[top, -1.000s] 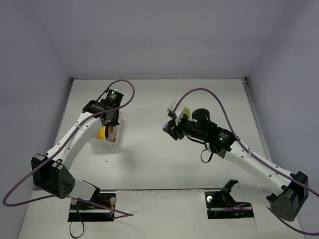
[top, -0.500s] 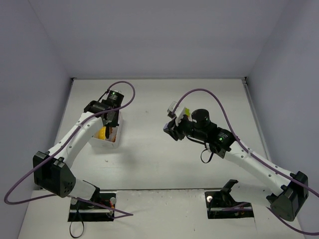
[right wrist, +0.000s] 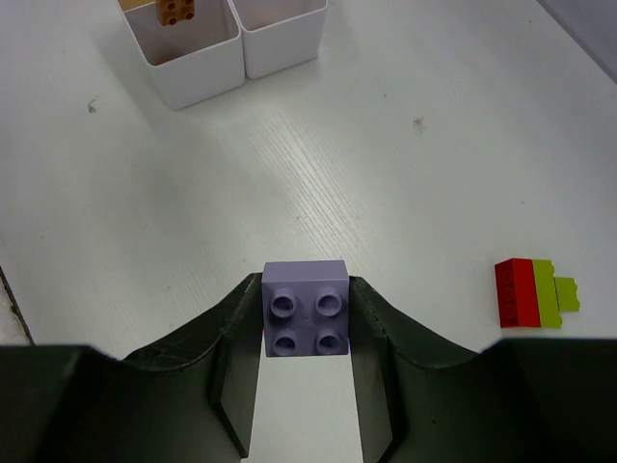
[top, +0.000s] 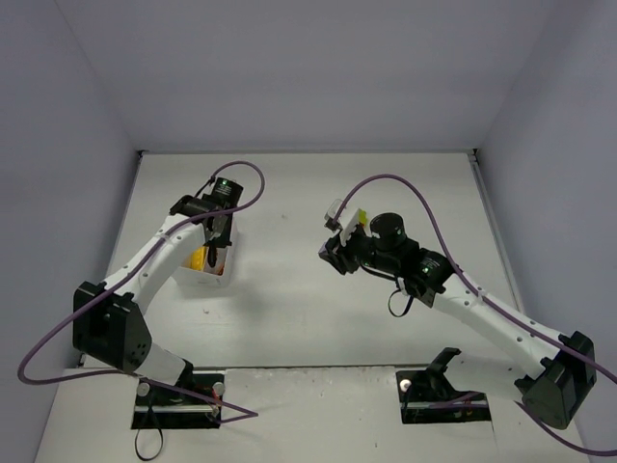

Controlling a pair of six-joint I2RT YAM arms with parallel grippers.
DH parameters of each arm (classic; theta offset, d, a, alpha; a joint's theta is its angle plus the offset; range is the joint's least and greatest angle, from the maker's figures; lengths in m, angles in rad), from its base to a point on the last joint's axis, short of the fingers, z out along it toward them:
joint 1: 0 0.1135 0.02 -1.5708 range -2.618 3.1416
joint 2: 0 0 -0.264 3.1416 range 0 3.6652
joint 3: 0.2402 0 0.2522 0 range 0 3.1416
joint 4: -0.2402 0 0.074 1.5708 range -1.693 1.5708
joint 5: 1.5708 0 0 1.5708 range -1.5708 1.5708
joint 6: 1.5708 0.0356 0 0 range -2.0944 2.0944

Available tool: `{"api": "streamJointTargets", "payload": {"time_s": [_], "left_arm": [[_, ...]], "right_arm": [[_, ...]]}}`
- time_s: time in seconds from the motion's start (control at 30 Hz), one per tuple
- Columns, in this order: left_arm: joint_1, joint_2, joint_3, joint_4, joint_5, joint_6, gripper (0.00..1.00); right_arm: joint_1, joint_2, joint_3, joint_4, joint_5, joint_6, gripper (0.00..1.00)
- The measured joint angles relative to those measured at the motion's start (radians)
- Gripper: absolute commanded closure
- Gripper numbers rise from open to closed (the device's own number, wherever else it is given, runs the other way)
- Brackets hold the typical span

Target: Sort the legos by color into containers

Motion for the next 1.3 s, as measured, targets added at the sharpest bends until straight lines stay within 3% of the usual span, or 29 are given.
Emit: {"api": "streamJointTargets", "payload": {"time_s": [0.03,0.43,0.63,0.73,0.87,1.07,1.3], "left_arm": [[0.003,0.008,-0.003,0.005,-0.001,0.000,1.00],[0.007,0.070,-0.043,0.064,-0.001,0.011,0.53],[0.011,0.064,-0.037,0.048,0.007,0.007,0.42],[0.011,0.047,-0.004,0.019,0.060,-0.007,0.41],[0.011,-0.026,0.058,0.009,0.210,-0.051,0.40],[0.003,-0.138,0.100,0.097,0.562,-0.189,0.40],[-0.051,-0.094,0.100,0.235,0.890,-0.352,0.40]], "right_arm": [[0.000,0.000,0.000,0.001,0.000,0.000,1.00],[-0.001,0.000,0.000,0.001,0.000,0.000,1.00],[-0.001,0.000,0.000,0.001,-0.003,0.000,0.99],[-0.001,0.000,0.000,0.002,-0.014,0.000,0.99],[-0.001,0.000,0.000,0.006,-0.028,-0.005,0.98],[-0.005,0.008,0.024,0.007,-0.055,-0.024,0.98],[-0.006,0.013,0.071,0.009,-0.082,-0.052,0.97]]}}
